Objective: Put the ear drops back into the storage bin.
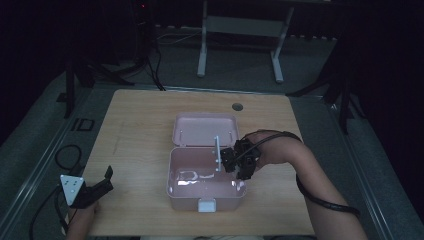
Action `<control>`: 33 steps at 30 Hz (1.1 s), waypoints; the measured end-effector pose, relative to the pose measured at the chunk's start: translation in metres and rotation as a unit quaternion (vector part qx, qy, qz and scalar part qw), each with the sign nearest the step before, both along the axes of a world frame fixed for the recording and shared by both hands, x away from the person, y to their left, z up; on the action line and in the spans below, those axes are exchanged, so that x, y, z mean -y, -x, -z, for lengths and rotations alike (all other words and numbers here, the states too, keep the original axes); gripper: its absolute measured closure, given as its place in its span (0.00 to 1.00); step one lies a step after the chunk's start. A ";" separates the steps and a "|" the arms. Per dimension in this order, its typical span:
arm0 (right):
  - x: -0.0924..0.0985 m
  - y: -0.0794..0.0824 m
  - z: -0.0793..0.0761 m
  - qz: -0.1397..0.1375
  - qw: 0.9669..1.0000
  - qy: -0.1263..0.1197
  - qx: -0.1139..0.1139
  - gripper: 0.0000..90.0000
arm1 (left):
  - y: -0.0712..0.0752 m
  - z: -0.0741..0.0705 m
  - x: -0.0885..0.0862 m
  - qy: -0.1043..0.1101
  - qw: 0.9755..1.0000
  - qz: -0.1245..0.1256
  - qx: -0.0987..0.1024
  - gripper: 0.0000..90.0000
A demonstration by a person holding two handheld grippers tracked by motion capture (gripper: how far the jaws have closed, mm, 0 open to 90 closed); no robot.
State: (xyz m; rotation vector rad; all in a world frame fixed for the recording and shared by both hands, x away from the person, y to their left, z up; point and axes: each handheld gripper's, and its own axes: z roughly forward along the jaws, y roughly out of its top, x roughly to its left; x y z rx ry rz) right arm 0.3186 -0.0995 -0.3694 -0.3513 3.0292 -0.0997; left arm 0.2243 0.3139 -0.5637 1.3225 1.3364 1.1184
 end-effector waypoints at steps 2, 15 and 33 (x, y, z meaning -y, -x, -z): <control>-0.003 0.001 0.001 -0.005 1.000 -0.003 -0.002 0.66 | 0.000 0.000 0.000 0.000 1.000 0.000 0.000 0.03; -0.011 0.000 0.023 -0.015 1.000 0.000 -0.021 0.66 | 0.000 0.000 0.000 0.000 1.000 0.001 0.000 0.03; -0.016 -0.006 0.072 -0.017 0.998 0.026 -0.049 0.66 | 0.000 0.000 0.000 -0.002 1.000 0.002 0.000 0.03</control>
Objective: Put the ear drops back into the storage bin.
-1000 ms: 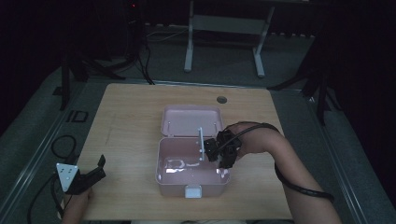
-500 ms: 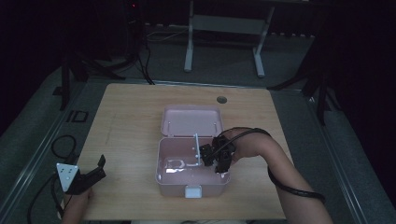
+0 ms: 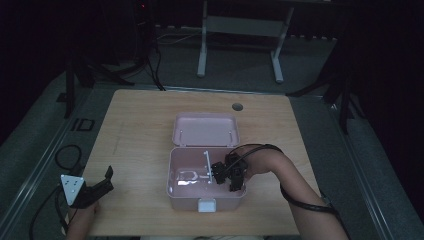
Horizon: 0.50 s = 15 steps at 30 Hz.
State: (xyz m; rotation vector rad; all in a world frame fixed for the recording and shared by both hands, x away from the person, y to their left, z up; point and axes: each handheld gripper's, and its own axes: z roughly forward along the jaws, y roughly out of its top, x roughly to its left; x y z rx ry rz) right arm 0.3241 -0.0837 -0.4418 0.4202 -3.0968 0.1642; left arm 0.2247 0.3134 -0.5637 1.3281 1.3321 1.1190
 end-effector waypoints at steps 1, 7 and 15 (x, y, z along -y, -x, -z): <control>-0.001 0.000 0.002 0.001 1.000 0.001 -0.001 0.66 | 0.000 0.000 0.000 0.000 1.000 0.000 0.000 0.03; -0.006 0.000 0.012 -0.006 1.000 0.011 -0.007 0.66 | 0.000 0.000 0.000 0.000 1.000 0.000 0.000 0.03; -0.012 0.000 0.029 -0.015 0.999 0.028 -0.013 0.66 | 0.000 0.000 0.000 0.001 1.000 0.001 0.000 0.03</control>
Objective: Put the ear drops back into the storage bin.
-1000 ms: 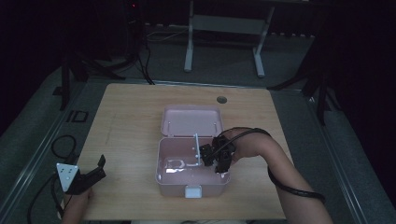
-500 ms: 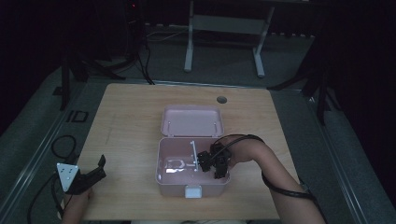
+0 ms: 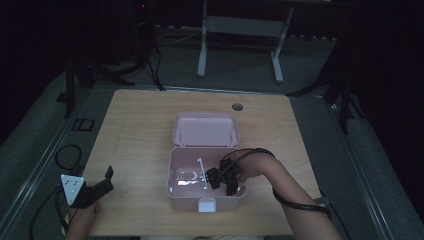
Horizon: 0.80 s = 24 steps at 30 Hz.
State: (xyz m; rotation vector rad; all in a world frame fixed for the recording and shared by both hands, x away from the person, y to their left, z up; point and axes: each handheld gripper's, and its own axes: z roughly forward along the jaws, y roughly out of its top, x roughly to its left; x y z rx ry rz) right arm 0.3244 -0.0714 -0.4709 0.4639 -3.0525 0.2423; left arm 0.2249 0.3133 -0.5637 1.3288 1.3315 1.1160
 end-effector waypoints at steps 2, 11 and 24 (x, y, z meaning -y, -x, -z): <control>0.000 0.000 0.003 0.002 1.000 0.003 0.003 0.66 | 0.000 0.000 0.000 0.000 1.000 0.000 0.000 0.03; 0.001 -0.001 0.012 0.005 1.000 -0.001 0.001 0.66 | 0.000 0.000 0.000 -0.001 1.000 0.000 0.000 0.03; 0.004 -0.004 0.017 0.033 0.999 0.000 0.011 0.66 | 0.000 0.000 0.000 -0.001 1.000 0.001 0.000 0.03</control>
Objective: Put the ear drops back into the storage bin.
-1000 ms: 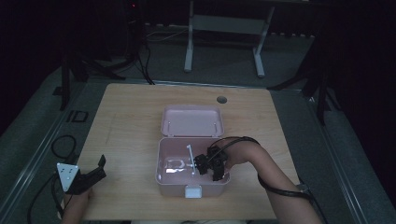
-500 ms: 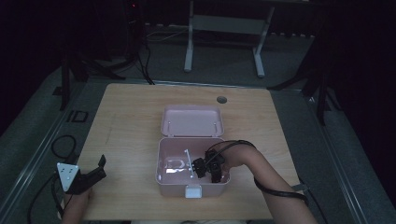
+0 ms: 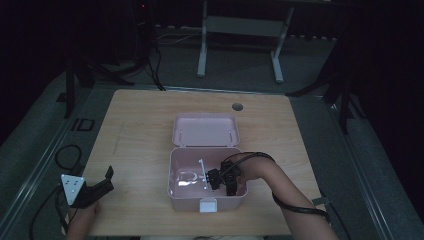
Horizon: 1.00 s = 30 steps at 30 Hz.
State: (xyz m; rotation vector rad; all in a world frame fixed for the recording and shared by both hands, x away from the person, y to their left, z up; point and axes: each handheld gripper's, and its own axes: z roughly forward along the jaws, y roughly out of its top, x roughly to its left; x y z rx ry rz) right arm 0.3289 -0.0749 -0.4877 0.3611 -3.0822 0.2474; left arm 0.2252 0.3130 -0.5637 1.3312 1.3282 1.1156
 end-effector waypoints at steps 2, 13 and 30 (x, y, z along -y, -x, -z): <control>0.000 0.000 0.000 0.001 1.000 -0.001 -0.001 0.66 | 0.000 0.000 0.000 0.000 1.000 0.000 0.000 0.03; 0.003 0.001 -0.020 0.000 0.999 -0.036 0.001 0.63 | 0.000 0.000 0.000 -0.002 1.000 0.000 0.000 0.03; 0.015 0.002 -0.075 0.010 0.995 -0.097 0.034 0.59 | 0.000 0.000 0.000 0.000 1.000 -0.001 0.000 0.03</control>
